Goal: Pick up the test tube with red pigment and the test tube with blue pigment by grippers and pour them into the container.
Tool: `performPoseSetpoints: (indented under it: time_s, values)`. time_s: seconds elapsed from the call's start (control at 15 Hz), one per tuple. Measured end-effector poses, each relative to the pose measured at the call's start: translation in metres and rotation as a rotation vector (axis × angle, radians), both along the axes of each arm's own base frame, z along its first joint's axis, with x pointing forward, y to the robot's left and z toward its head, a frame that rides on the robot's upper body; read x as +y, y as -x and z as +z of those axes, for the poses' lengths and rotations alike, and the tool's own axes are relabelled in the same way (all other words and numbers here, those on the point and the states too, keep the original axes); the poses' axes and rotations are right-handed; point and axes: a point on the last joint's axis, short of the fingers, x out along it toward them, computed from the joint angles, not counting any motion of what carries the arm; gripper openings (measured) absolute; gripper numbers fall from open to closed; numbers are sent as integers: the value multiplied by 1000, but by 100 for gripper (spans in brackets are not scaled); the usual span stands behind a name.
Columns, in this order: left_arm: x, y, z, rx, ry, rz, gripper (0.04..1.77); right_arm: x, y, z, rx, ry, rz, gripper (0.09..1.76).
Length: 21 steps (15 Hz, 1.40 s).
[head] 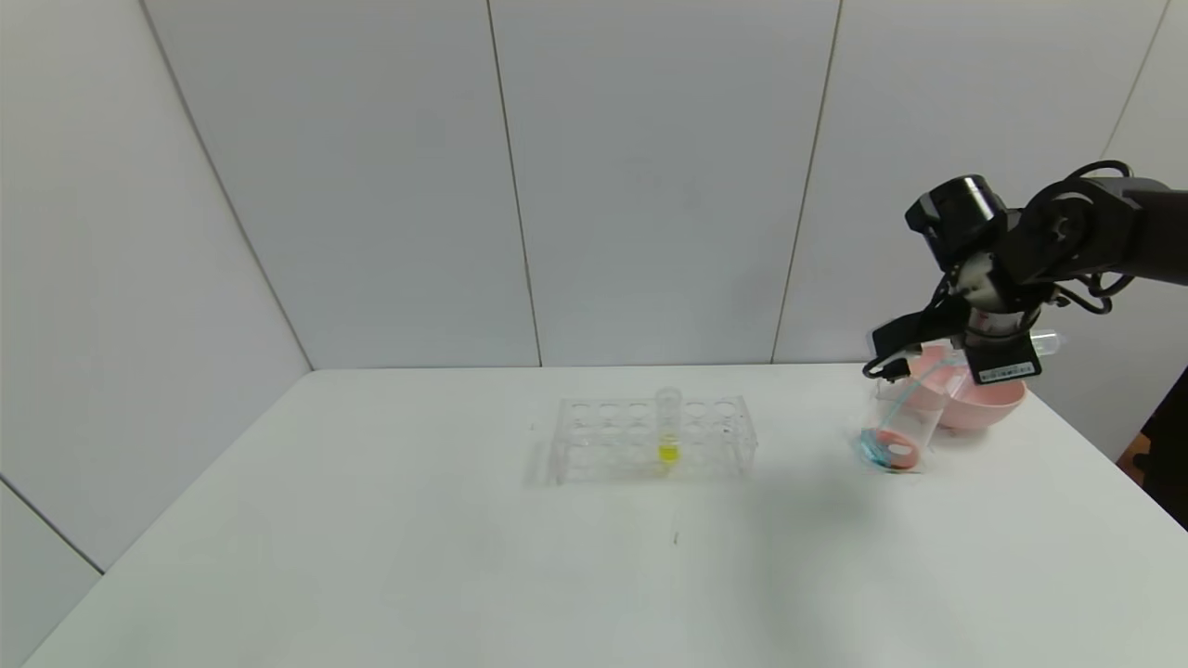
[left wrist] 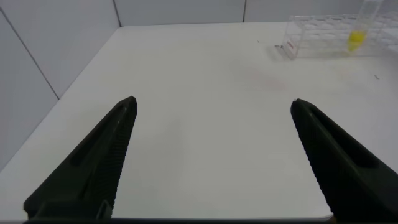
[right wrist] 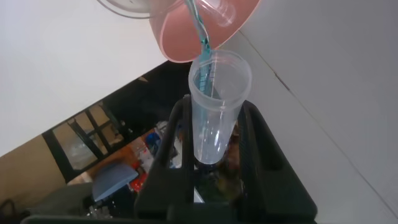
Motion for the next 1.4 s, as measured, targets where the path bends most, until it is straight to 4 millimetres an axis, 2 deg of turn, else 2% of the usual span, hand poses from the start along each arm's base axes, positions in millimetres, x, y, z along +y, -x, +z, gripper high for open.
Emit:
performPoseSetpoints:
  time_s: [0.27, 0.8, 1.07, 1.2, 1.4]
  values:
    - [0, 0, 0, 0, 0, 0, 176, 7, 1, 1, 16, 76, 10, 48]
    - [0, 0, 0, 0, 0, 0, 176, 10, 0, -1, 5, 71, 9, 48]
    - [0, 0, 0, 0, 0, 0, 176, 7, 2, 8, -32, 54, 7, 48]
    - [0, 0, 0, 0, 0, 0, 176, 3, 5, 14, -53, -22, 26, 48]
    - [0, 0, 0, 0, 0, 0, 176, -4, 12, 25, -99, -285, 79, 48]
